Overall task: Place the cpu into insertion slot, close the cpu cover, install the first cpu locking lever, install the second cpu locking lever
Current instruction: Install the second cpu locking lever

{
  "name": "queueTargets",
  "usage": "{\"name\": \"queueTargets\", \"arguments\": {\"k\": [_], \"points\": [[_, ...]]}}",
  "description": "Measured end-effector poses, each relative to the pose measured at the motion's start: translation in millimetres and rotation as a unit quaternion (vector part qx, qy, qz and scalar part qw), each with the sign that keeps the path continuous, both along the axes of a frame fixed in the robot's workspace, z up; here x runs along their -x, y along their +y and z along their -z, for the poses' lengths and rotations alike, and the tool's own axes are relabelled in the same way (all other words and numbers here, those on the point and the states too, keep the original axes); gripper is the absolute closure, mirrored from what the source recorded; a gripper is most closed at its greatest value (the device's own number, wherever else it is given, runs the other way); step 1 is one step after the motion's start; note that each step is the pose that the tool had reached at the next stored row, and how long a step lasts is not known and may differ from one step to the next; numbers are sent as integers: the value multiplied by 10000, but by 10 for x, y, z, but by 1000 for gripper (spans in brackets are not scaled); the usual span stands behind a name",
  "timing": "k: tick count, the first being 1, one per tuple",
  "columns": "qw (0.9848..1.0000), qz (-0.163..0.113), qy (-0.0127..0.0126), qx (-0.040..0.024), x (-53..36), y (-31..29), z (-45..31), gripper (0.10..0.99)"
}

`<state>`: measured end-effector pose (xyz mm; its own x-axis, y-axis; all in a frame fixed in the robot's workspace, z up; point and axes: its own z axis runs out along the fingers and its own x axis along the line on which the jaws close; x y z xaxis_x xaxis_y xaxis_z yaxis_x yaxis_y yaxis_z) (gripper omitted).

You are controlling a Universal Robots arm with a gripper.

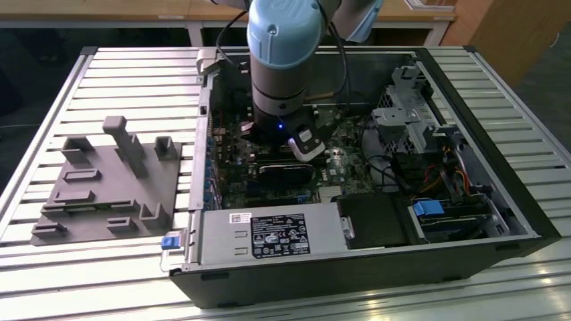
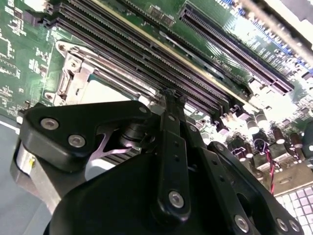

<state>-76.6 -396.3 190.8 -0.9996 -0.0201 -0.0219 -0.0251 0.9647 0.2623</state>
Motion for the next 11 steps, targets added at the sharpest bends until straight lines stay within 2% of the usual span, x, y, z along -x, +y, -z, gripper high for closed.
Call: {"name": "queueTargets", "arguments": {"k": [3,8,11], "points": [[10000,0,1,-51,17,0,13,980],[10000,-1,0,-59,19,0,5,980],[10000,0,-1,-63,19,1,-34,980]]}}
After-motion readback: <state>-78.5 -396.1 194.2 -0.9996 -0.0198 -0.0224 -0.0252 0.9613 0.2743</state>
